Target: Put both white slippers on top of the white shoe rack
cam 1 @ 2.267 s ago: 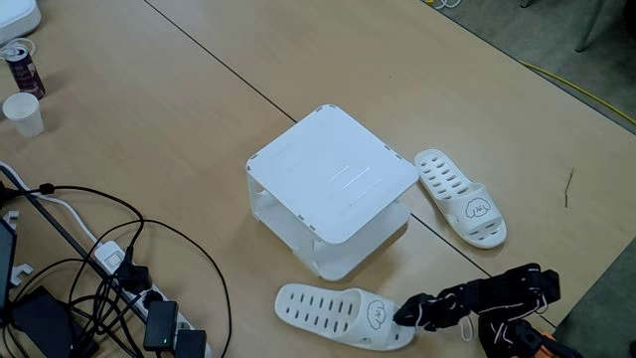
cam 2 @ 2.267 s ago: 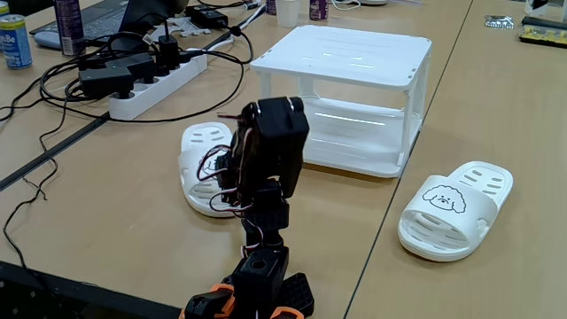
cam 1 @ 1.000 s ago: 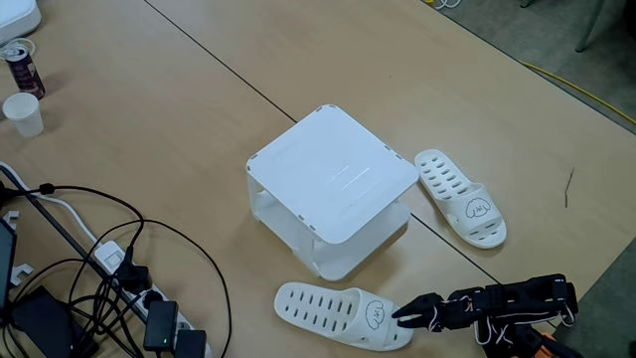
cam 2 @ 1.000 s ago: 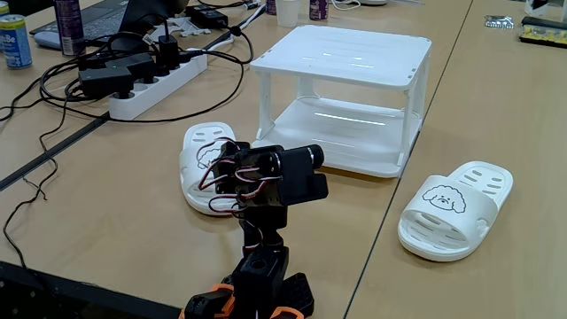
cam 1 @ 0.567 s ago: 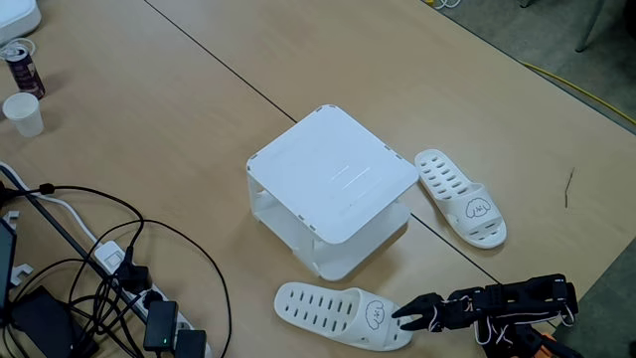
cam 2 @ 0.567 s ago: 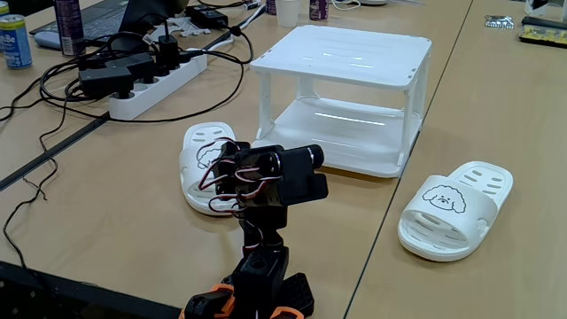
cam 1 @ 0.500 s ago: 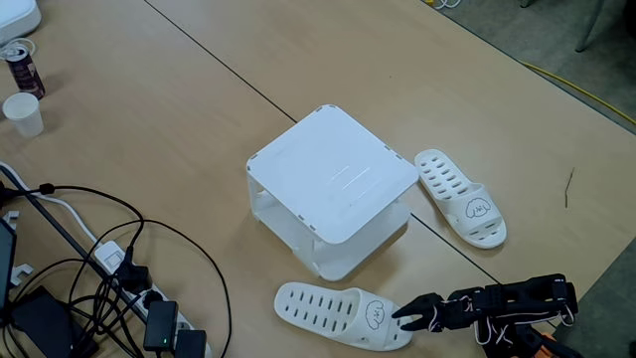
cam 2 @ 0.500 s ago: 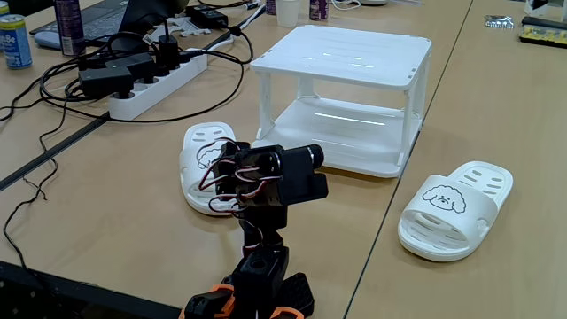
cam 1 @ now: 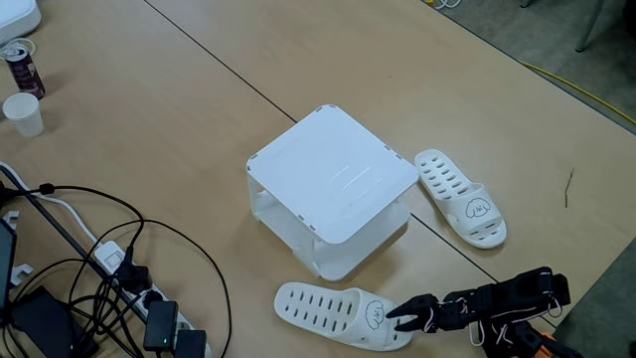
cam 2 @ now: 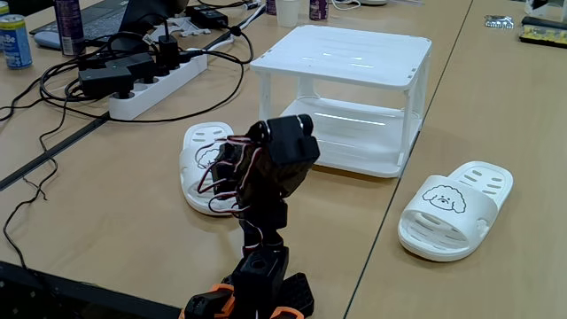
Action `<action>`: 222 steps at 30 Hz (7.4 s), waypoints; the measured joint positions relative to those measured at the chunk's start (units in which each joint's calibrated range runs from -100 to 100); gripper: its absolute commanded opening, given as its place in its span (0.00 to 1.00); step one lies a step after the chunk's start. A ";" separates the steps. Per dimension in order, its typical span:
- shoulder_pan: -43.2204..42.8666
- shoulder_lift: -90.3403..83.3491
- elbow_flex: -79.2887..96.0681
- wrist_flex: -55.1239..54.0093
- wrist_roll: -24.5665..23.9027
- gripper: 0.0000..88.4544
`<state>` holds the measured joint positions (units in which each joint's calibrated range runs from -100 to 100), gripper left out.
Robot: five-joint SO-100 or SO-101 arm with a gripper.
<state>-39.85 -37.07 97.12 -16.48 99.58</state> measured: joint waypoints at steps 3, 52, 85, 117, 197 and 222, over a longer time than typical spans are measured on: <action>0.00 1.57 0.00 -3.09 0.00 0.22; 3.00 20.04 -10.33 -14.85 0.00 0.21; -3.22 8.41 -10.96 -15.11 0.00 0.01; -5.47 -7.09 -34.95 0.77 0.00 0.01; 20.45 41.90 -94.52 15.97 0.00 0.01; 21.72 42.47 -94.52 15.97 0.00 0.01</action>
<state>-18.13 5.40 2.61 -0.52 99.58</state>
